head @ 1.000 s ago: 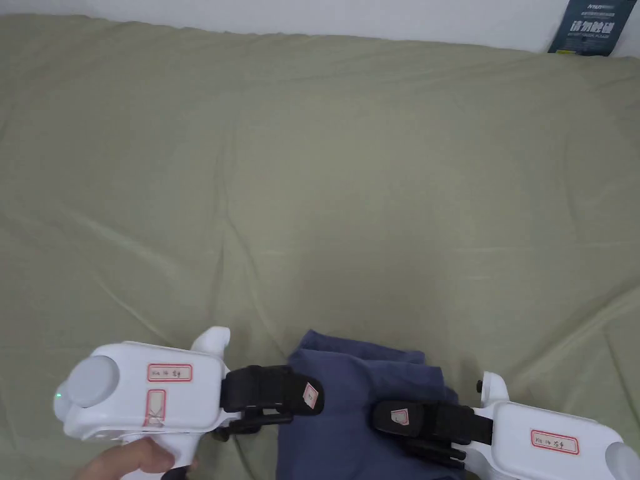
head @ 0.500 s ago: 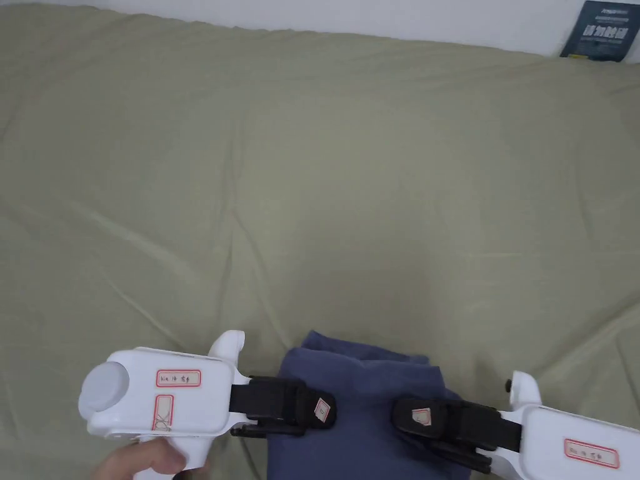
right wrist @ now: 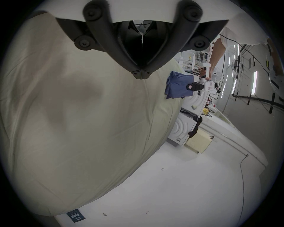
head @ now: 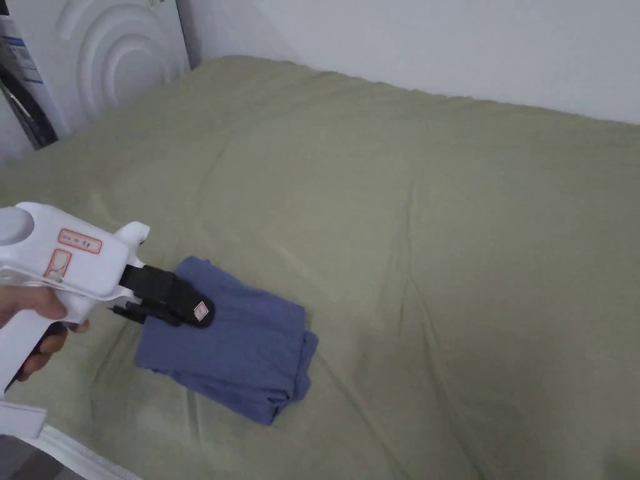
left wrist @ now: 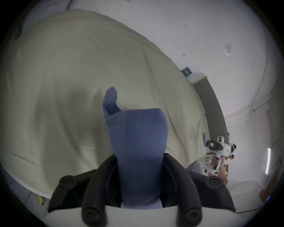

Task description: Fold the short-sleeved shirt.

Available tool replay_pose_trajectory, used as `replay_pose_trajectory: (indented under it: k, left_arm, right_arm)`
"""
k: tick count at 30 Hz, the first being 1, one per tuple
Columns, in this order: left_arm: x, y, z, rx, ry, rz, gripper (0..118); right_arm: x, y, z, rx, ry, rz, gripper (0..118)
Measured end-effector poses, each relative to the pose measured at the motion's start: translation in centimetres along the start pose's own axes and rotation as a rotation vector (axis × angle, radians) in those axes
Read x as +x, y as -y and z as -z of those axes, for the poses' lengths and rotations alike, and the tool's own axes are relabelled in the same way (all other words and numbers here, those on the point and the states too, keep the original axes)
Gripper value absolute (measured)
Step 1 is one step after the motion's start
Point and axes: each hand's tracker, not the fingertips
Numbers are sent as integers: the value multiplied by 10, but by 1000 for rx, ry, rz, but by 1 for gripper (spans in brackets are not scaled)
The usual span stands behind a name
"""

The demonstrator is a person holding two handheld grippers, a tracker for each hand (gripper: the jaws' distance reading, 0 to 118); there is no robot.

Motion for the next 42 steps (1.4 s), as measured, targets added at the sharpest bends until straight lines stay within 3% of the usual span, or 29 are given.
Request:
replay_pose_trajectory:
  k: [6, 7, 8, 9, 11, 16, 17, 19, 20, 21, 22, 23, 26, 28, 29, 32, 34, 37, 42]
  left_arm:
    - [-26, -37, 10, -51, 7, -12, 34]
    - [-27, -42, 11, -67, -8, -4, 44]
    - [-26, -47, 11, -77, -27, -1, 72]
    - [-20, -45, 9, -72, -88, 10, 114]
    - [-12, -45, 1, -36, -175, 47, 116]
    - [47, -14, -15, 70, -224, 77, 118]
    - [23, -26, -9, 71, -251, 97, 118]
    - [47, -19, -4, 90, -274, 136, 111]
    - [66, -14, 0, 108, -271, 171, 101]
    - [132, 15, -4, 146, -270, 206, 66]
    - [160, 26, 3, 172, -238, 254, 20]
    - [190, 38, 14, 189, -253, 307, 0]
    - [219, 34, 51, 283, -224, 383, 0]
    - [260, 45, 71, 385, -259, 448, 0]
    - [322, 84, 77, 431, -266, 485, 0]
    - [414, 140, 103, 630, -265, 539, 0]
    - [437, 137, 108, 749, -277, 592, 0]
    - [475, 158, 123, 958, -429, 652, 0]
    - [487, 160, 120, 968, -416, 654, 0]
  right_arm:
    - [2, -6, 8, 7, 8, 28, 0]
    - [3, -8, 9, 3, 15, 27, 0]
    - [4, -9, 9, 0, 15, 26, 0]
    - [5, -10, 8, -1, 16, 25, 0]
    - [5, -13, 6, 0, 23, 17, 0]
    - [1, -25, -9, 35, 62, -52, 0]
    - [-3, -28, -14, 65, 91, -82, 0]
    - [-12, -34, -26, 107, 134, -156, 0]
    - [-20, -38, -33, 139, 179, -206, 0]
    - [-27, -40, -38, 168, 213, -248, 0]
    - [-36, -42, -44, 203, 264, -302, 0]
    - [-46, -44, -49, 230, 321, -357, 0]
    - [-71, -45, -63, 323, 471, -512, 0]
    - [-84, -43, -74, 384, 521, -580, 0]
    - [-90, -42, -80, 412, 544, -602, 0]
    - [-105, -34, -98, 542, 638, -663, 0]
    - [-115, -26, -111, 617, 672, -676, 0]
    - [-123, -18, -122, 705, 730, -709, 0]
    - [-113, -26, -127, 760, 739, -736, 0]
